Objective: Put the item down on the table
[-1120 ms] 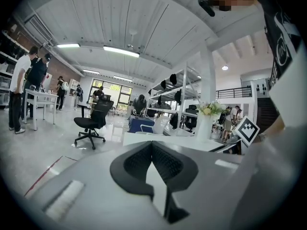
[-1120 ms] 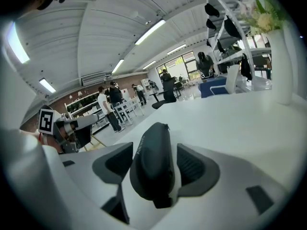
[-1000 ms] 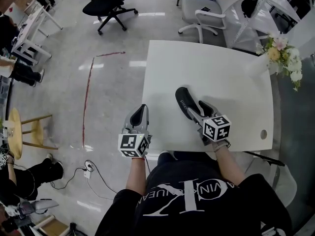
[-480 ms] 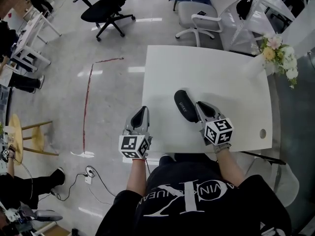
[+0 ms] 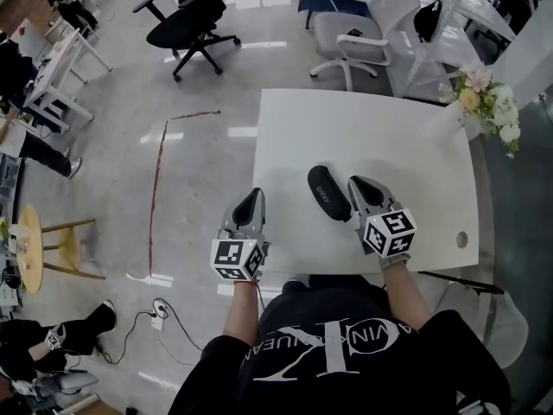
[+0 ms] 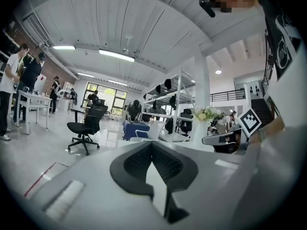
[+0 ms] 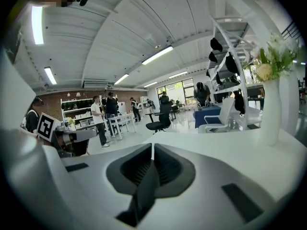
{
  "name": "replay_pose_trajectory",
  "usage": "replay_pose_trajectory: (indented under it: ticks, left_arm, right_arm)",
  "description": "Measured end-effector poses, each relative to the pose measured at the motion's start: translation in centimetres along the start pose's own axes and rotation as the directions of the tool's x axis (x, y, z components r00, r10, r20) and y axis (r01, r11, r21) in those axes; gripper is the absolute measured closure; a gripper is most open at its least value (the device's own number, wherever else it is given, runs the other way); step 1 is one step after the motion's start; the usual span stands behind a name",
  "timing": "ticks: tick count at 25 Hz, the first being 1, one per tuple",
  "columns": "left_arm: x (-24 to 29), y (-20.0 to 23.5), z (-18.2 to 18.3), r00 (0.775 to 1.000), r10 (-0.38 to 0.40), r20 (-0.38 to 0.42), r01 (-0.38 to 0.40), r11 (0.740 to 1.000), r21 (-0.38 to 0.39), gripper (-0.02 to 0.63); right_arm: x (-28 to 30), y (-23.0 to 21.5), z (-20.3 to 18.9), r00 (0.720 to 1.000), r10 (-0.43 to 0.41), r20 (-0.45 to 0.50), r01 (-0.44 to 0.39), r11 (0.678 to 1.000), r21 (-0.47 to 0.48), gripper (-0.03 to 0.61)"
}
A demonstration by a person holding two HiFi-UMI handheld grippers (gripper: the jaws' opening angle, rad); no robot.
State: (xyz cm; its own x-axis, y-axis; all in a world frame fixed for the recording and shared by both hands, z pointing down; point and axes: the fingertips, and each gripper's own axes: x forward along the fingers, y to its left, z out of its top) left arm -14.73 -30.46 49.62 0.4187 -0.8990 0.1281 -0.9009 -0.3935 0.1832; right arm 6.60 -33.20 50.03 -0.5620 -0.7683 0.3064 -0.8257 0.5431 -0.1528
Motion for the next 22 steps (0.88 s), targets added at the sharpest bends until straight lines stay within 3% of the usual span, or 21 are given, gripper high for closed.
replay_pose_trajectory:
  ticks: [22]
  left_arm:
    - [1.2,-1.6,4.6,0.995,-0.032,0.097,0.028,0.999,0.038,0.603]
  right_arm:
    - [-0.5,-0.2,4.9,0.994,0.037,0.103,-0.032,0.998,-0.045,0.557]
